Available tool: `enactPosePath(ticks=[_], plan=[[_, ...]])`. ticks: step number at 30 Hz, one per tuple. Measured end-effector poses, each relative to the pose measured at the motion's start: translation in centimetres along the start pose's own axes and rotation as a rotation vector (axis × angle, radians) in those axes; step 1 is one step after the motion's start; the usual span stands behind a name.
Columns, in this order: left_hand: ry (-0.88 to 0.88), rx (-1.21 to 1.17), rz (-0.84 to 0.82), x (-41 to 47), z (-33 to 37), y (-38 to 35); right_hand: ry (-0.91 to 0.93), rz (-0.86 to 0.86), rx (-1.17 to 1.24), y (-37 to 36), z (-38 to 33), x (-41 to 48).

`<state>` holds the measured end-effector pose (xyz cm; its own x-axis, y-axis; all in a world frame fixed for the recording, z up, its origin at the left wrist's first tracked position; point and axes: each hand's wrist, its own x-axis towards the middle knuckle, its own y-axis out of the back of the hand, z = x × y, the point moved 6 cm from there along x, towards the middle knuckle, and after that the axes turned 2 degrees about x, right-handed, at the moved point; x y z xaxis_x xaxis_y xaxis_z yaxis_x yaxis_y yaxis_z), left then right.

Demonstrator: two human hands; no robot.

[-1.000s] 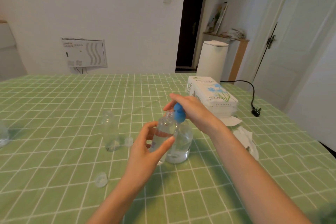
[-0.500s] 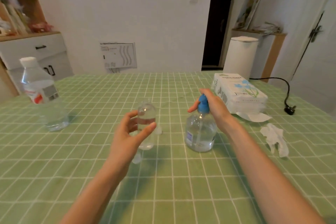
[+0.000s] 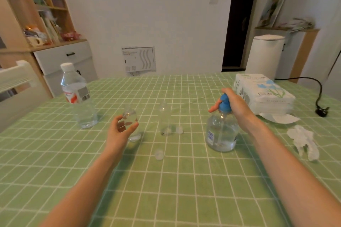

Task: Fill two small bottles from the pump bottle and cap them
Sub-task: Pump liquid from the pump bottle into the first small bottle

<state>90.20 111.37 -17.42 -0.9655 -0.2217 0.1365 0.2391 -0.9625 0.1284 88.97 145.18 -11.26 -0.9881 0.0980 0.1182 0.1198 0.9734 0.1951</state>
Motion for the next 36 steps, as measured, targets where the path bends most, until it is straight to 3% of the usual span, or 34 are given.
enactPosePath(ticks=[19, 25, 33, 36], plan=[[0.024, 0.156, -0.016, -1.2, -0.5, -0.2, 0.027, 0.016, -0.012, 0.1, 0.3, 0.4], [0.013, 0.259, 0.162, -4.9, -0.3, 0.4, 0.042, 0.029, -0.013, 0.1, 0.3, 0.5], [-0.125, 0.266, -0.049, -6.4, 2.1, -5.6, 0.038, 0.026, -0.004, 0.1, 0.3, 0.3], [-0.073, 0.308, -0.053, -4.5, 2.2, -7.9, 0.039, 0.032, 0.001, 0.1, 0.3, 0.2]])
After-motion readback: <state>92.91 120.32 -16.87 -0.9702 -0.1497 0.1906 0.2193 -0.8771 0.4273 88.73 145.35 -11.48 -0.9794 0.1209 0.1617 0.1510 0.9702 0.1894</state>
